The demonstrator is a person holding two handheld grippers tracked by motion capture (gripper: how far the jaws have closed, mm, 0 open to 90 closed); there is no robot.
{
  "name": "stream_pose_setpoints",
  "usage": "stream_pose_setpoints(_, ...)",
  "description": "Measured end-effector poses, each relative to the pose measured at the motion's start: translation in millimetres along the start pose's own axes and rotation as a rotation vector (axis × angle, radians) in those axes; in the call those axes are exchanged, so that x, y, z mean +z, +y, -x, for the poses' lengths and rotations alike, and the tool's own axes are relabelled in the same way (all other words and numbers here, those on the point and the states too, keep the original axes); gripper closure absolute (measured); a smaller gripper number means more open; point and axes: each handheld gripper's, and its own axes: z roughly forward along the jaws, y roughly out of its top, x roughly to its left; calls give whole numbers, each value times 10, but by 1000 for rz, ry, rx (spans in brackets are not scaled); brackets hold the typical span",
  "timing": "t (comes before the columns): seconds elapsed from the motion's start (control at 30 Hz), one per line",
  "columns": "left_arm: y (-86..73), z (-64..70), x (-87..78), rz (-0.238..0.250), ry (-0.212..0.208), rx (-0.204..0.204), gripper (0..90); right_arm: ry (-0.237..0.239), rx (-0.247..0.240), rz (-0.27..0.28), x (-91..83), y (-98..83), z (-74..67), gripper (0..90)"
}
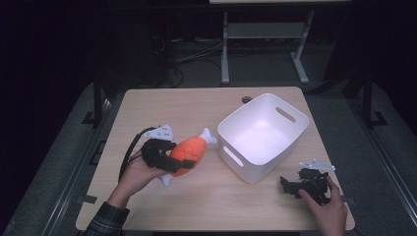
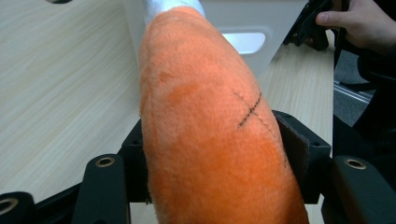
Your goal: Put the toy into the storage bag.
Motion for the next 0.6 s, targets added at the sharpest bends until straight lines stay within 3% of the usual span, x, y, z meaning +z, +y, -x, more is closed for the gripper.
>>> stream_pose_setpoints(0.6, 401, -73, -29, 17, -20, 36, 386, 0, 0, 0, -1, 0, 0, 0)
